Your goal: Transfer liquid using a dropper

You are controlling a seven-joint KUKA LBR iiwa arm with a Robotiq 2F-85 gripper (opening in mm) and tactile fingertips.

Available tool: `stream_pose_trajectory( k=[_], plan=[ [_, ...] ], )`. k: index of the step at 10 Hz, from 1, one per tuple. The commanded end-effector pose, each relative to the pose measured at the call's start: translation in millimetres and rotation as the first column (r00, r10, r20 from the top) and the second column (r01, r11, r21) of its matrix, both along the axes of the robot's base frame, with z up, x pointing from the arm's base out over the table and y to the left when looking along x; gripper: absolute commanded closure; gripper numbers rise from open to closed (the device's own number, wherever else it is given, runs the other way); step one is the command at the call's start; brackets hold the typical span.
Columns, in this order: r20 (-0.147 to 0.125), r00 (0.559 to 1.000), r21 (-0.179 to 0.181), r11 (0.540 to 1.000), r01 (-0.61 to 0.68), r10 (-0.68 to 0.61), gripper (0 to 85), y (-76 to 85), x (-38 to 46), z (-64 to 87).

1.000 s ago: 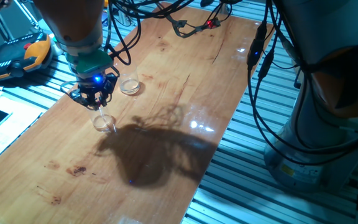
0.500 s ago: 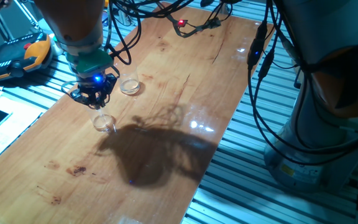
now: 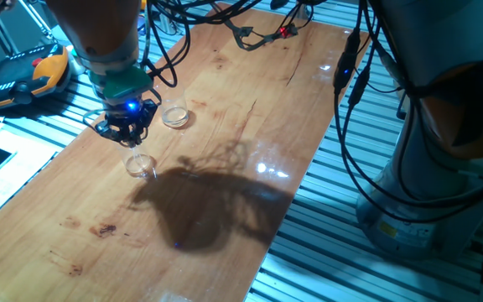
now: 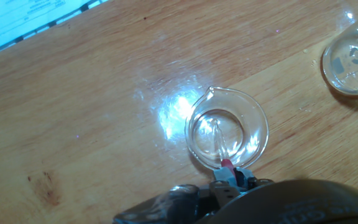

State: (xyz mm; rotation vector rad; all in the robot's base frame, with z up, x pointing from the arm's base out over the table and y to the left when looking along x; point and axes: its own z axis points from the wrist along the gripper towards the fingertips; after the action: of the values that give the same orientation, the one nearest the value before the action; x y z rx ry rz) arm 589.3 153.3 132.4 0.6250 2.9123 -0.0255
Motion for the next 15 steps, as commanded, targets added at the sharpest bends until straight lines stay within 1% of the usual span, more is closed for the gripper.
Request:
stream_pose_trajectory(
  k=[1,4,6,8,10,11,13,15],
  plan=[
    [0.0,1.0,-0.003,1.0,-0.004,0.004,84.0,0.0,-0.1,0.1],
    [0.001,1.0,-0.01,1.0,-0.004,0.004,84.0,-0.3,-0.3,0.8],
    [0.009,1.0,-0.01,1.0,-0.004,0.004,84.0,-0.5,-0.3,2.0],
    [0.009,1.0,-0.009,1.0,-0.006,0.006,84.0,-1.8,1.1,6.4],
    [0.013,1.0,-0.008,1.0,-0.009,0.009,84.0,-4.4,2.7,11.6],
    [0.016,1.0,-0.001,1.0,-0.011,0.011,84.0,-5.6,3.4,14.3],
    [0.013,1.0,0.006,1.0,-0.017,0.017,84.0,-7.9,4.7,24.5],
    [0.007,1.0,0.0,1.0,-0.018,0.018,84.0,-9.4,3.0,35.8]
  ],
)
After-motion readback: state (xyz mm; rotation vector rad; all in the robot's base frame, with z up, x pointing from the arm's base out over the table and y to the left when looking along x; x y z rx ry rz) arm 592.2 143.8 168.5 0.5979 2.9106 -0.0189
